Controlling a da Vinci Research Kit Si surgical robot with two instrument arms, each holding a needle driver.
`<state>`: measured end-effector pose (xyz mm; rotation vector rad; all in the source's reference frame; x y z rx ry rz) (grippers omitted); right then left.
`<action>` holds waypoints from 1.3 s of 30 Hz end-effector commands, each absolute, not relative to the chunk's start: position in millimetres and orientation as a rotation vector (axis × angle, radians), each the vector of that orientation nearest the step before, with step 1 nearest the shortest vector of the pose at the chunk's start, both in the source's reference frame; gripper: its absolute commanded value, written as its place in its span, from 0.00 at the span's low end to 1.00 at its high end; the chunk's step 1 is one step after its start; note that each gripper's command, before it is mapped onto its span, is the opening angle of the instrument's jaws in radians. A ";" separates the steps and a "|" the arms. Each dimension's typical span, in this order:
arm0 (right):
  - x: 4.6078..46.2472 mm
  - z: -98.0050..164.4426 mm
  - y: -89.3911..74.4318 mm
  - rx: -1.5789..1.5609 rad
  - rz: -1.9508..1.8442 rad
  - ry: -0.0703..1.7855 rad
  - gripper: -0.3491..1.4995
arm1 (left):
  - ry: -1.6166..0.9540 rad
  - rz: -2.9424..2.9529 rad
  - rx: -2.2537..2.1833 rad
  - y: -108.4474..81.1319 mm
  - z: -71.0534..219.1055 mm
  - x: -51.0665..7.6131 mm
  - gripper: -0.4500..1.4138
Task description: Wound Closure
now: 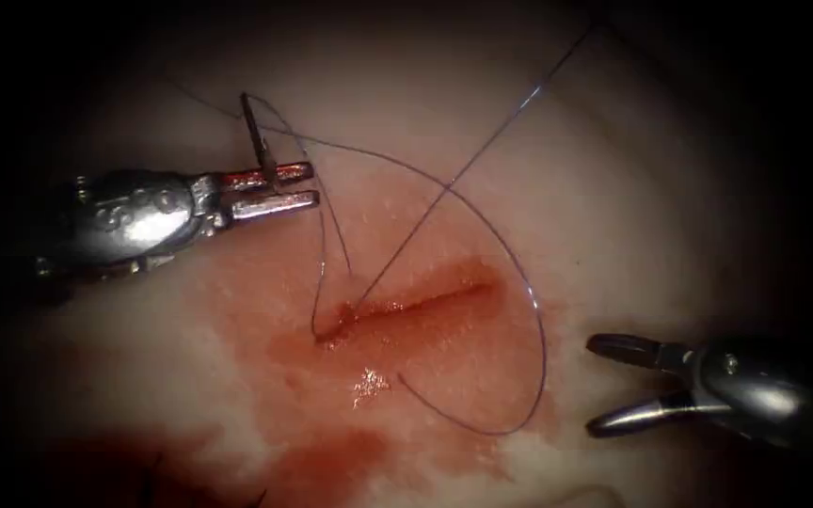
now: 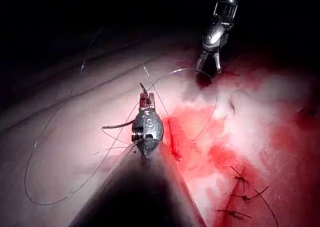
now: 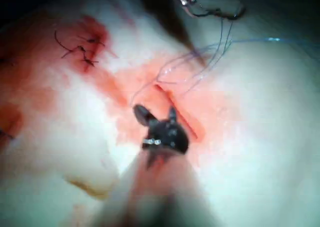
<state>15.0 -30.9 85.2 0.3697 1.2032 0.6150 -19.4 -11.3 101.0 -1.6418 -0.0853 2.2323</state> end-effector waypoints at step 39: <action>14.7 87.1 -31.9 0.384 0.590 1.213 0.86 | -0.382 2.162 -1.559 -0.9 121.8 -41.6 0.62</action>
